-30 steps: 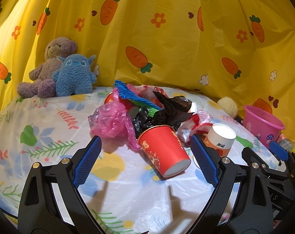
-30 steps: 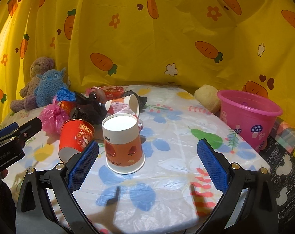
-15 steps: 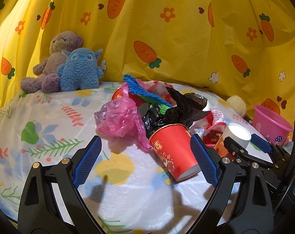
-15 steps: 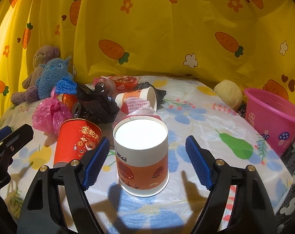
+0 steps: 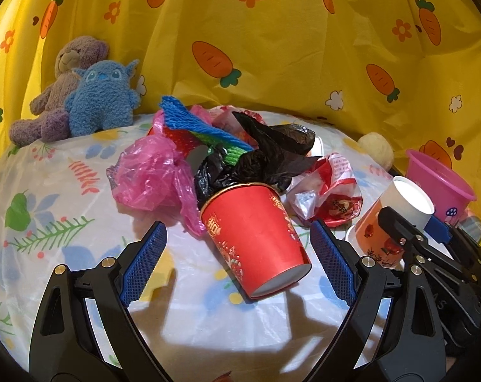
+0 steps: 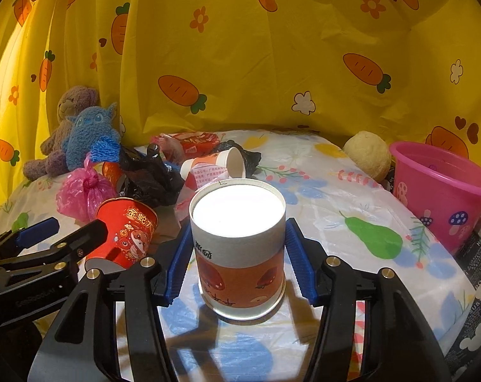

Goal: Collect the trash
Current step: 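Grasp the white-orange paper cup with the right tool while the left tool grasps the red paper cup, then lift both cups and carry them over the pink bucket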

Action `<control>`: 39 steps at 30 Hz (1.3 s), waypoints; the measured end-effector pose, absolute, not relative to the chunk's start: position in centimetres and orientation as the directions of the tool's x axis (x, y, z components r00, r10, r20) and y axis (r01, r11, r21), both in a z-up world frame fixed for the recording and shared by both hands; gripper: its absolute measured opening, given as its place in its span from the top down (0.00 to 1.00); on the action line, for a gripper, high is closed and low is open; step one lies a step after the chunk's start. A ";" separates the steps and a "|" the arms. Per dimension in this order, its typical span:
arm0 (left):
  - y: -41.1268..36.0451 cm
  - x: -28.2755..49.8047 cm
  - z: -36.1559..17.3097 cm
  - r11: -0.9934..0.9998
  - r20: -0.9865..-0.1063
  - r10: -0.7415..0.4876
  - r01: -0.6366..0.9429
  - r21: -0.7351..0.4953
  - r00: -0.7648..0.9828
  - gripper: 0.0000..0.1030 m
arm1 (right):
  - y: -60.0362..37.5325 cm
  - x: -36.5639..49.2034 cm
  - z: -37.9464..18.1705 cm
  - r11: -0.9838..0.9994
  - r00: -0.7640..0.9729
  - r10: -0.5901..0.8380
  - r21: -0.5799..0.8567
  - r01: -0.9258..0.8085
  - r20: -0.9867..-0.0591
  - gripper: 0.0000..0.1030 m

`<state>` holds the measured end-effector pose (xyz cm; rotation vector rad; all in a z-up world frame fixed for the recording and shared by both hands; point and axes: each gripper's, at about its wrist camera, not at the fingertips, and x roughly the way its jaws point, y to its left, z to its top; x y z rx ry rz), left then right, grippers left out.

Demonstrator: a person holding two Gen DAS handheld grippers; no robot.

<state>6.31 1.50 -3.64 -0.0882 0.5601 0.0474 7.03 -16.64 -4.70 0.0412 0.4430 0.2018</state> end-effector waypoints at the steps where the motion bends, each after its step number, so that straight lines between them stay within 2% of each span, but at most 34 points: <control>1: 1.3 6.6 -3.8 0.995 -0.542 0.012 -0.062 -0.074 0.840 0.16 | -17.0 6.8 -4.6 0.980 0.887 0.199 0.083 -0.180 -0.417 0.45; 7: 0.5 8.5 -5.0 0.995 -0.605 -0.014 -0.046 -0.084 0.796 0.16 | -18.1 6.3 -4.6 0.983 0.891 0.185 0.081 -0.167 -0.415 0.45; 10: 0.4 9.0 -5.6 0.995 -0.635 -0.022 -0.043 -0.086 0.772 0.30 | -18.4 6.2 -4.7 0.983 0.890 0.184 0.085 -0.163 -0.416 0.45; 14: 0.5 8.9 -5.7 0.994 -0.630 -0.038 -0.033 -0.101 0.775 0.37 | -18.5 6.2 -4.7 0.983 0.889 0.185 0.090 -0.163 -0.418 0.45; 29: 0.9 4.4 -2.7 0.988 -0.510 -0.112 0.039 -0.151 0.853 0.40 | -19.1 5.1 -4.0 0.981 0.898 0.190 0.100 -0.164 -0.396 0.45; 39: -2.0 4.6 -0.3 0.981 -0.504 -0.184 0.128 -0.143 0.844 0.40 | -21.2 4.5 -2.3 0.985 0.917 0.164 0.103 -0.135 -0.364 0.45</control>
